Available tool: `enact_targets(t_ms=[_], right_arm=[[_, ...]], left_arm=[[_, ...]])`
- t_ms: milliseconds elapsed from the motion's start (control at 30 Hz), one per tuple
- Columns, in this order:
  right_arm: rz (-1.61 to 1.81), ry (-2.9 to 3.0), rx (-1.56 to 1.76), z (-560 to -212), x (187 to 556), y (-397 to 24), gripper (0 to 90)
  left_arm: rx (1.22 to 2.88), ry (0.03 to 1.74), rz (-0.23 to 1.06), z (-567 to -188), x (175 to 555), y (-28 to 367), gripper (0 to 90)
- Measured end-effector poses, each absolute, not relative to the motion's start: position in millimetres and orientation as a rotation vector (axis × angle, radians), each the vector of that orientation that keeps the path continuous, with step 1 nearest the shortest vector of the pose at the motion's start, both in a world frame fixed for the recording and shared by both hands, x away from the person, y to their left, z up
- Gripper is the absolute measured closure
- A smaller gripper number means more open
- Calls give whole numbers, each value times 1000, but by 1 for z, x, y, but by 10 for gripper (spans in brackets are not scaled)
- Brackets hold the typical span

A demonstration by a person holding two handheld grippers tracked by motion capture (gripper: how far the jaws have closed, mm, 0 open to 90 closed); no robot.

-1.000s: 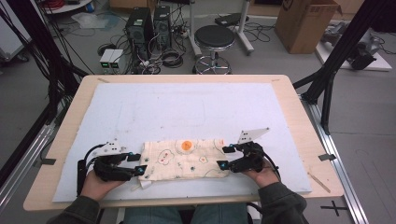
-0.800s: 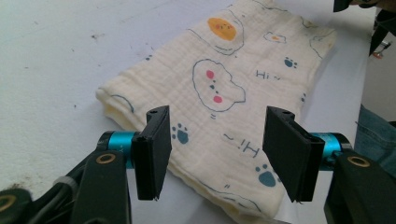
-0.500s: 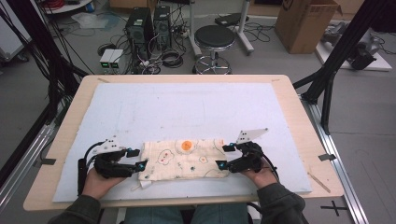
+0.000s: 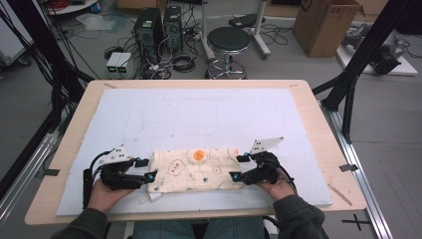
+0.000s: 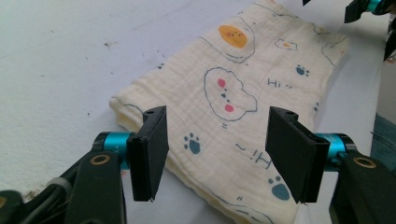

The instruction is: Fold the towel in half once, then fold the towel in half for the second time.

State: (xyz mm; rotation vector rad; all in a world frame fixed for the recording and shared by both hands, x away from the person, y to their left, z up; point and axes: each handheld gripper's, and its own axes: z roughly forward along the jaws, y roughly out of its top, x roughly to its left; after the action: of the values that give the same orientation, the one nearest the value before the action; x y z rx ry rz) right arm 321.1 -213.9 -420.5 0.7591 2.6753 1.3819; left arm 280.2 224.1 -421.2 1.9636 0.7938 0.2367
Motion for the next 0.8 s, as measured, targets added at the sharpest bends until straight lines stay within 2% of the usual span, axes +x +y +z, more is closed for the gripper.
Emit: enact_targets(t_ms=[467, 800], right_arm=[[1355, 2654, 804, -420, 336, -214, 279], [1352, 2630, 833, -410, 352, -217, 286]], left_arm=[[1973, 806, 250, -419, 286, 218, 384], [1959, 882, 281, -411, 298, 221, 397]])
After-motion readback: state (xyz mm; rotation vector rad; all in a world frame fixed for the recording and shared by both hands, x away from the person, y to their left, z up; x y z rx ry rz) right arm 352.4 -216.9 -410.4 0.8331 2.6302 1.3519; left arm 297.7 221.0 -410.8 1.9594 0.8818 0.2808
